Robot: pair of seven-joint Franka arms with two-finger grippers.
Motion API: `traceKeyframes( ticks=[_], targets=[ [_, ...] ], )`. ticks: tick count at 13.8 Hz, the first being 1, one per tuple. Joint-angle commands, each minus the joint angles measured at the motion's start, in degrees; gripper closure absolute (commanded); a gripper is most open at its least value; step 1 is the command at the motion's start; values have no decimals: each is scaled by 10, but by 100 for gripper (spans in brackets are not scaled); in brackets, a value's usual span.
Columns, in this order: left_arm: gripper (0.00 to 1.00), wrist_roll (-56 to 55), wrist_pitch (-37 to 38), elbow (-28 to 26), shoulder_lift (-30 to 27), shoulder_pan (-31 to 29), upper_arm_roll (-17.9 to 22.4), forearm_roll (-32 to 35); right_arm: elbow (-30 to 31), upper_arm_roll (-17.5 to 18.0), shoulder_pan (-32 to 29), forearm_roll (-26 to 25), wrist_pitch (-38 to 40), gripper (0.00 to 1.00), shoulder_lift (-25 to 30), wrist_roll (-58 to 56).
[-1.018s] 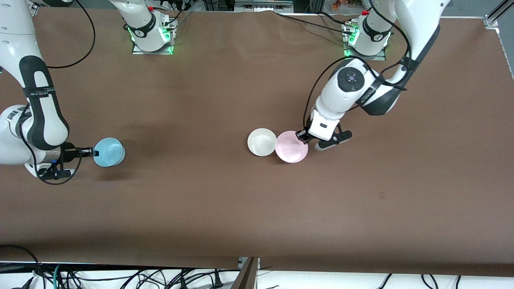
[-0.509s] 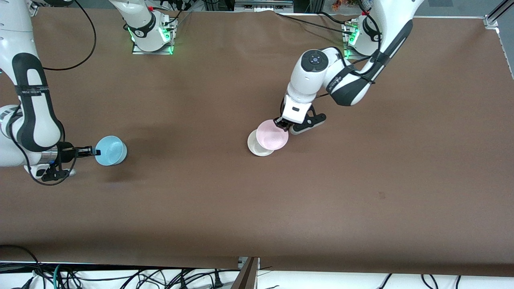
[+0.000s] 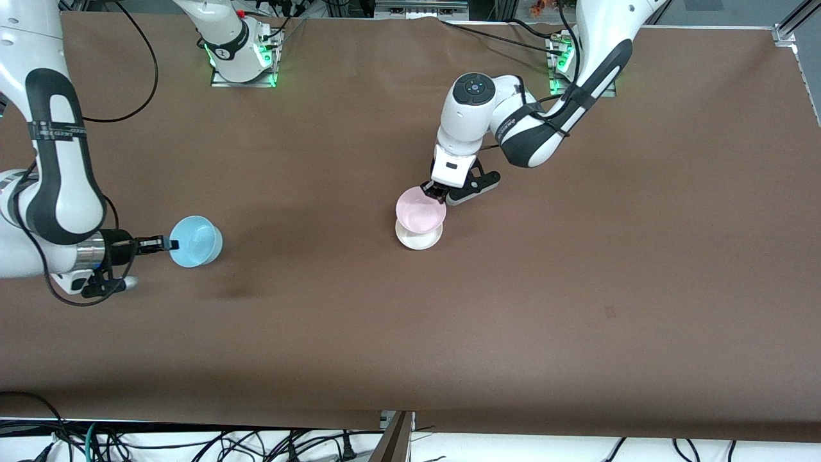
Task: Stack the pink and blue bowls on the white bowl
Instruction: 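Lower the pink bowl into the white bowl while the right gripper lifts the blue bowl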
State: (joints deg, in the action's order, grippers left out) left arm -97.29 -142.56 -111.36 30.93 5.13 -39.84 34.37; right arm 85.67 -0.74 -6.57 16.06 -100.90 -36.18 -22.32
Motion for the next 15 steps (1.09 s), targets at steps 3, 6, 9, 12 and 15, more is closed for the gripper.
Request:
traceKeyframes(
  ticks=[3, 6, 9, 12, 15],
  targets=[
    [100, -78, -1, 44, 50, 18, 6, 83, -3, 17, 30, 9, 13, 100, 10, 85],
    [100, -80, -1, 50, 60, 18, 7, 84, -3, 46, 35, 8, 12, 100, 13, 152],
    [100, -80, -11, 50, 67, 18, 11, 85, -3, 79, 36, 7, 6, 100, 13, 212],
    [100, -80, -11, 51, 69, 19, 16, 96, -3, 94, 51, 6, 4, 100, 13, 262],
    [100, -80, -16, 57, 77, 19, 17, 97, -4, 94, 80, 7, -18, 100, 13, 320]
  ],
)
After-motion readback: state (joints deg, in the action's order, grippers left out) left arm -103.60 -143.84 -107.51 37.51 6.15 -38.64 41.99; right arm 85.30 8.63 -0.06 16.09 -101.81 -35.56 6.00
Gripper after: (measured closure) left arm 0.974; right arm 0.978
